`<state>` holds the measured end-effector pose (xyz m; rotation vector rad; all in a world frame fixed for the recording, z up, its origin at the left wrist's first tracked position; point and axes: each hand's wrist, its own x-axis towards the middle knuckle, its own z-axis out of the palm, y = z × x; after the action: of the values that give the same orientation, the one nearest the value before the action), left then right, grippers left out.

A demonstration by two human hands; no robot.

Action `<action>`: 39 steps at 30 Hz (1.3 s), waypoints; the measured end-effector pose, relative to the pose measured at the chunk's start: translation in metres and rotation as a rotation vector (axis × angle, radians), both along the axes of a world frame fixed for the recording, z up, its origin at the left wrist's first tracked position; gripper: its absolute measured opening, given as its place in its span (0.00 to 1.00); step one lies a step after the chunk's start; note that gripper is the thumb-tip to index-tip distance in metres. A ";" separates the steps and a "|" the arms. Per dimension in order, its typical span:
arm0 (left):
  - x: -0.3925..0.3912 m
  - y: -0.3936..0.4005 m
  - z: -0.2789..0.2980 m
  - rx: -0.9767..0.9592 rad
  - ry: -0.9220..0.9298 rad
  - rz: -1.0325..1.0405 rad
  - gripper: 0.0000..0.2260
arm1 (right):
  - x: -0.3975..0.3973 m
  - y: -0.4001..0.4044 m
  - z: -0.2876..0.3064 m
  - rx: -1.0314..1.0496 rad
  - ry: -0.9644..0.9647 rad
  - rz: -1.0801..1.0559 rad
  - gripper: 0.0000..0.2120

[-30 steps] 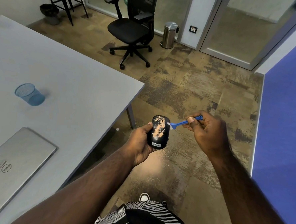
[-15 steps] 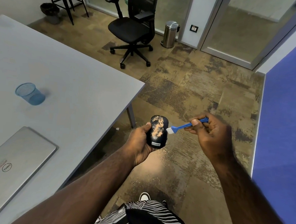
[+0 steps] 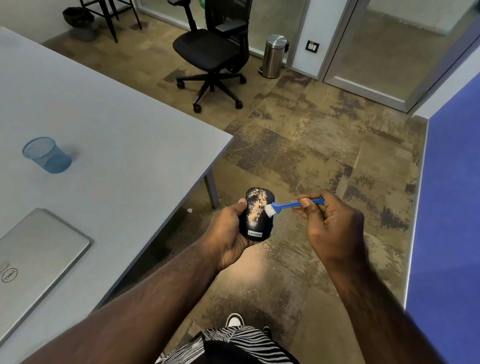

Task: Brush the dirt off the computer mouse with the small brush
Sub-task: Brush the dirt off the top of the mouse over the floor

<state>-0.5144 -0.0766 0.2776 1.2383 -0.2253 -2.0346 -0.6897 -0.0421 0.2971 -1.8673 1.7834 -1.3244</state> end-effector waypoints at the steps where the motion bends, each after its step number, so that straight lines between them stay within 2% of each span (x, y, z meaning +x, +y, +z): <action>1: 0.000 0.000 0.001 0.000 0.003 -0.003 0.15 | -0.001 -0.003 -0.001 0.005 -0.001 -0.025 0.06; 5: -0.002 0.003 0.003 0.004 0.010 -0.016 0.17 | -0.006 -0.012 -0.003 0.014 -0.016 -0.096 0.06; 10: -0.001 0.004 0.004 0.010 0.004 -0.014 0.16 | -0.004 -0.003 0.002 -0.004 -0.111 0.002 0.05; 13: 0.000 0.003 0.004 0.008 -0.015 -0.011 0.15 | 0.002 0.004 0.003 -0.005 -0.078 0.065 0.05; 19: -0.002 0.005 0.005 0.006 -0.004 -0.013 0.17 | 0.001 -0.005 0.003 0.021 -0.078 -0.060 0.05; 25: 0.000 0.004 0.005 0.011 0.005 -0.003 0.16 | 0.000 -0.003 0.005 -0.008 0.001 -0.012 0.07; 29: 0.001 0.005 0.004 0.003 0.005 -0.011 0.15 | -0.002 -0.008 0.004 0.041 -0.069 -0.063 0.06; 34: 0.000 0.004 0.006 0.005 -0.003 -0.026 0.15 | 0.000 -0.009 0.005 0.044 -0.073 0.000 0.08; 37: 0.000 0.005 0.007 0.003 -0.006 -0.038 0.14 | -0.002 -0.015 0.003 0.064 0.004 -0.073 0.06; 39: 0.000 0.005 0.008 0.002 -0.005 -0.041 0.13 | -0.005 -0.019 0.003 0.080 -0.015 -0.107 0.05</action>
<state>-0.5144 -0.0711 0.2857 1.2500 -0.2528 -2.0673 -0.6946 -0.0615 0.3004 -1.7376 1.9238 -1.2786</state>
